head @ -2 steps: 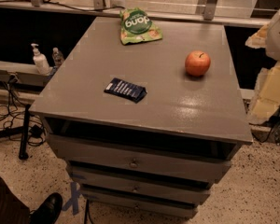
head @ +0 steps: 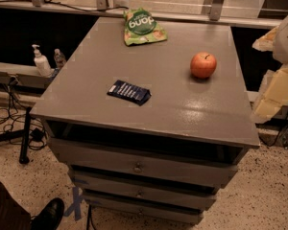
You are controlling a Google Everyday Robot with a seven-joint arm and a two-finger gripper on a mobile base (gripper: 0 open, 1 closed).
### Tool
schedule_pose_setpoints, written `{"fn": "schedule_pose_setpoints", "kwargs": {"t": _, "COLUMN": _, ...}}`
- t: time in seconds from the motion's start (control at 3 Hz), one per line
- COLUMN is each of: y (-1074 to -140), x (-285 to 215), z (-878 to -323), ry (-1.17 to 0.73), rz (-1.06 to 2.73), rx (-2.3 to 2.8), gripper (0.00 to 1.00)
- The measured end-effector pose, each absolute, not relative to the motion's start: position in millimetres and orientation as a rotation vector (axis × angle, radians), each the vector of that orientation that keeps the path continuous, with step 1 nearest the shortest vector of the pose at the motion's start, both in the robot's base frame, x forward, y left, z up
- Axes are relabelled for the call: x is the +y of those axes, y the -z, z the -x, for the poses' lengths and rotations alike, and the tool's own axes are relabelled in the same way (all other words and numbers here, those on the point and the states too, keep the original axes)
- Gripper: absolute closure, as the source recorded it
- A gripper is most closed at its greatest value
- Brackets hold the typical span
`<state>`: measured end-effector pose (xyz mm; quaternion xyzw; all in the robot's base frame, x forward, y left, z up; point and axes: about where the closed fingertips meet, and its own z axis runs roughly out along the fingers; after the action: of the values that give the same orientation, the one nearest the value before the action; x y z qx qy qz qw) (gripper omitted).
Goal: Pick apple
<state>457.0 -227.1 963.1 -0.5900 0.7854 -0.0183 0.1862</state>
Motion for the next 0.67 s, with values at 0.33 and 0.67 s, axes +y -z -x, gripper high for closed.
{"fn": "schedule_pose_setpoints", "kwargs": {"t": 0.33, "y": -940, "x": -245, "z": -491, "ry": 0.002, "rz": 1.581, "rx": 2.200, "gripper": 0.00}}
{"fn": "schedule_pose_setpoints", "kwargs": {"t": 0.67, "y": -918, "x": -269, "z": -531, "ry": -0.034, "rz": 1.454, "rx": 2.203, "gripper": 0.00}}
